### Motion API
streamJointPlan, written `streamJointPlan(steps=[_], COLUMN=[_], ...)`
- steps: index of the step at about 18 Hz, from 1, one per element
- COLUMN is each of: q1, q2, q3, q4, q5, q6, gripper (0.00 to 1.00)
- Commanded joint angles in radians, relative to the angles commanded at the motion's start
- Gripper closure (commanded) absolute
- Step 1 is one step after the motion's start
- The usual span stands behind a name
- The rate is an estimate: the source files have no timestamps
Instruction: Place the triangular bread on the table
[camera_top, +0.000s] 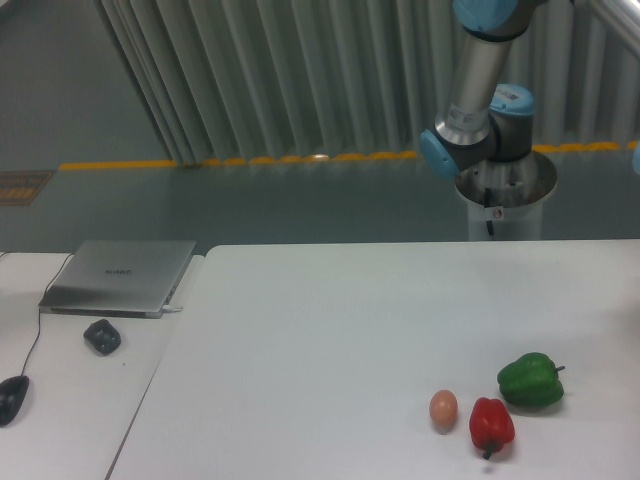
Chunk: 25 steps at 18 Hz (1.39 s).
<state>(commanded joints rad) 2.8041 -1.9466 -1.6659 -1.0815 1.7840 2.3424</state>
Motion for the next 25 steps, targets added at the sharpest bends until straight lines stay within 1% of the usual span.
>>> streamJointPlan(steps=[2,5,7,8,9,10,11,12,14,15,16,20,21,25], q1=[0.012,0.011,0.012,0.009,0.006,0.005,0.003,0.002,0.000,0.000,0.000,0.002,0.002,0.002], q2=[-0.002,-0.012,-0.014,-0.012,-0.012,-0.012,-0.009,-0.008,-0.012,-0.014,-0.014,-0.014,-0.012,-0.006], q3=[0.003,-0.006,0.000,0.002,0.003,0.005,0.009,0.021,0.067,0.087,0.100,0.110,0.120,0.185], q4=[0.000,0.000,0.000,0.000,-0.002,-0.003,-0.015,-0.034,-0.107,-0.139,-0.159,-0.167,-0.182,-0.279], q5=[-0.008,-0.008,-0.005,-0.002,0.002,0.006,0.009,0.014,0.014,0.014,0.014,0.015,0.015,-0.008], q6=[0.002,-0.003,-0.012,-0.021,-0.037,-0.054,-0.069,-0.075,-0.075,-0.077,-0.077,-0.075,-0.075,-0.078], gripper=[0.06,0.08,0.32,0.40,0.56,0.70,0.79,0.85,0.87,0.92,1.00,1.00,1.00,1.00])
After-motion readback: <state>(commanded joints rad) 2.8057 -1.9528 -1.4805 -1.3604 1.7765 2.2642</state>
